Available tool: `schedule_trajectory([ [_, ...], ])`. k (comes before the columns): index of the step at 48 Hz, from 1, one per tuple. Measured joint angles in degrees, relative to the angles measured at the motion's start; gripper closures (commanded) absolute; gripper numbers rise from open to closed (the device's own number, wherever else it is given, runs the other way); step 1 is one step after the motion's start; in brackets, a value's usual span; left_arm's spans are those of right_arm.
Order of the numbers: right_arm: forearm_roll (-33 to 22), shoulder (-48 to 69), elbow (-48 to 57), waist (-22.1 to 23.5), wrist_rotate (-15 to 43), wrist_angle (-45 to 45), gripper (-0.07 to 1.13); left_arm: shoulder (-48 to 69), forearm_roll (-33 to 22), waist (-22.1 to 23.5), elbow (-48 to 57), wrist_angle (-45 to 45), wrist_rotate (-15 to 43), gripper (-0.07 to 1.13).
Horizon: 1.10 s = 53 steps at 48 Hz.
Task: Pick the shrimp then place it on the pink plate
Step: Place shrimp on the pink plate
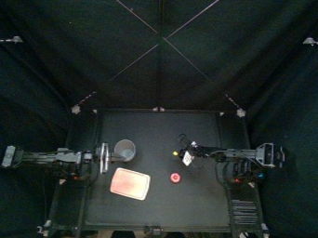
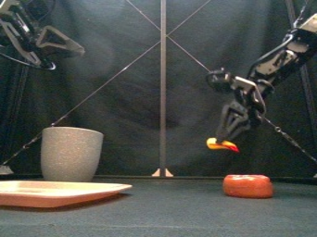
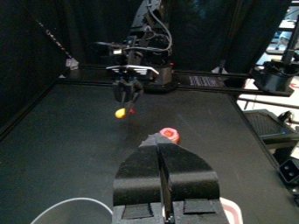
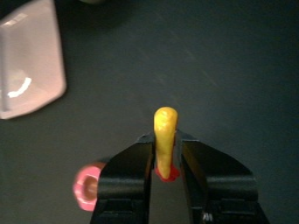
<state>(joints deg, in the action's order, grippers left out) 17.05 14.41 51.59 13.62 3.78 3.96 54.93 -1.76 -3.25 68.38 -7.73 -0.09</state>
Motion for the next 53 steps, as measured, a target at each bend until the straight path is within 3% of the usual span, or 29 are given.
schedule_trajectory([
  [15,0.7,-5.27,-9.67,-11.87,0.0,-5.27,0.5,0.0,0.0,-0.35,0.18,-0.44,-0.09,0.96],
  [28,0.7,-18.81,-21.45,-18.02,0.0,-6.94,0.49,0.0,0.0,-0.44,0.18,-0.97,0.0,0.96],
  [53,-0.97,-42.89,-46.58,-20.57,-0.09,-6.86,0.47,0.0,0.0,-0.53,0.97,-1.23,0.0,0.96],
])
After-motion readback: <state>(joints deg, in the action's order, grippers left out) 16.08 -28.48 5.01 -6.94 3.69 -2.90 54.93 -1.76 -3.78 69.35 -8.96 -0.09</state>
